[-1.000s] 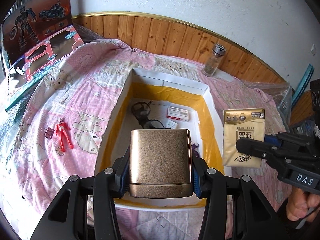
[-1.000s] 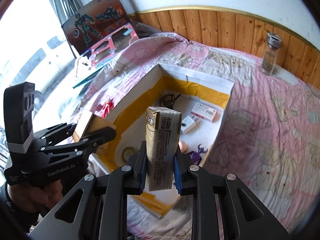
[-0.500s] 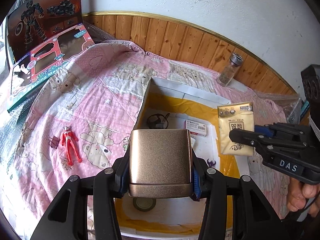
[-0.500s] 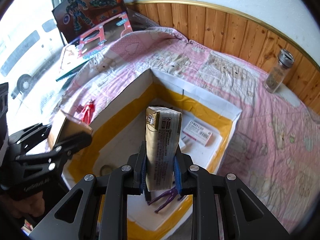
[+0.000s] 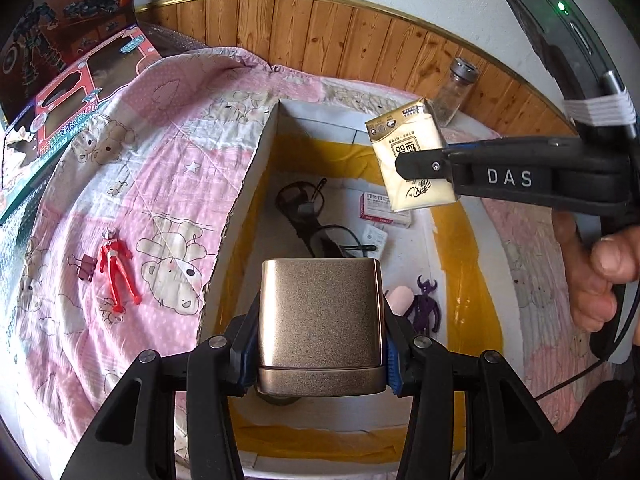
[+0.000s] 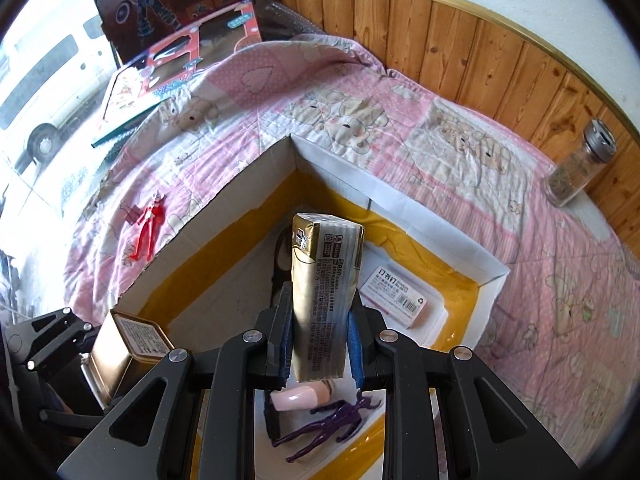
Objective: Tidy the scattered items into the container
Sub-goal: 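Open both tools to drop the tin and tissue pack into the box, then withdraw both open tools from the box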
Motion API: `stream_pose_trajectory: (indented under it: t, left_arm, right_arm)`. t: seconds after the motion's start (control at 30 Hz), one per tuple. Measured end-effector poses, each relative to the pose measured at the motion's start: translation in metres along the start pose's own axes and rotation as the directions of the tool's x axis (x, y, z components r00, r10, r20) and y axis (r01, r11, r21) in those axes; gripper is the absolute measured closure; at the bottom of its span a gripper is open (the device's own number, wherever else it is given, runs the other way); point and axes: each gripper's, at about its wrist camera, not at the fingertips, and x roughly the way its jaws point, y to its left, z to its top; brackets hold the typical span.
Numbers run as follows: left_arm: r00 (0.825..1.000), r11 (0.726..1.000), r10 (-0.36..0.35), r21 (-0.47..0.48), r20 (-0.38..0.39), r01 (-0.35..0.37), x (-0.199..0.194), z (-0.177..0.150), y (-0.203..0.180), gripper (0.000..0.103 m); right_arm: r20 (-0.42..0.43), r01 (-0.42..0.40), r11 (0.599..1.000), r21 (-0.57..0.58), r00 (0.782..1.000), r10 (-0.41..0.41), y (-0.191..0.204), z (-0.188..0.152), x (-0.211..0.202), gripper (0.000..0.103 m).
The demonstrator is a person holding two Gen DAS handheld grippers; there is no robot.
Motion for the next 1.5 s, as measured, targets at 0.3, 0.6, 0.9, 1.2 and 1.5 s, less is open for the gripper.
stream_pose_trajectory:
  t: [0.3, 0.6, 0.9, 1.2, 1.5]
  left_arm:
    - [1.0, 1.0, 0.013, -0.013, -0.025, -0.013, 0.02, 0.015, 0.007, 0.054]
    - [0.998, 1.0, 0.024, -0.013, -0.054, -0.025, 0.04, 0.032, 0.013, 0.054]
    - [0.99, 0.989, 0.13, 0.079, -0.046, -0.126, 0.052, 0.041, 0.004, 0.053]
    - [0.996, 0.995, 0.092, 0.03, -0.004, -0.092, 0.017, 0.035, 0.007, 0.042]
    - [0.995, 0.996, 0.076, 0.033, 0.063, -0.078, -0.038, 0.009, -0.011, 0.042]
  right_arm:
    - [-0.058, 0.038, 0.999, -0.024, 0.998, -0.039, -0.009, -0.005, 0.013, 0.079]
    - [-0.133, 0.098, 0.994, -0.044, 0.986, -0.103, -0.024, -0.028, 0.021, 0.078]
    - [-0.094, 0.1, 0.995, -0.015, 0.99, -0.101, -0.028, -0.04, 0.002, 0.056]
    - [-0.021, 0.085, 0.996, -0.028, 0.996, -0.086, -0.006, -0.068, -0.045, 0.053]
    - [-0.015, 0.003, 1.0, 0.018, 1.0, -0.003, 0.021, -0.099, -0.071, 0.053]
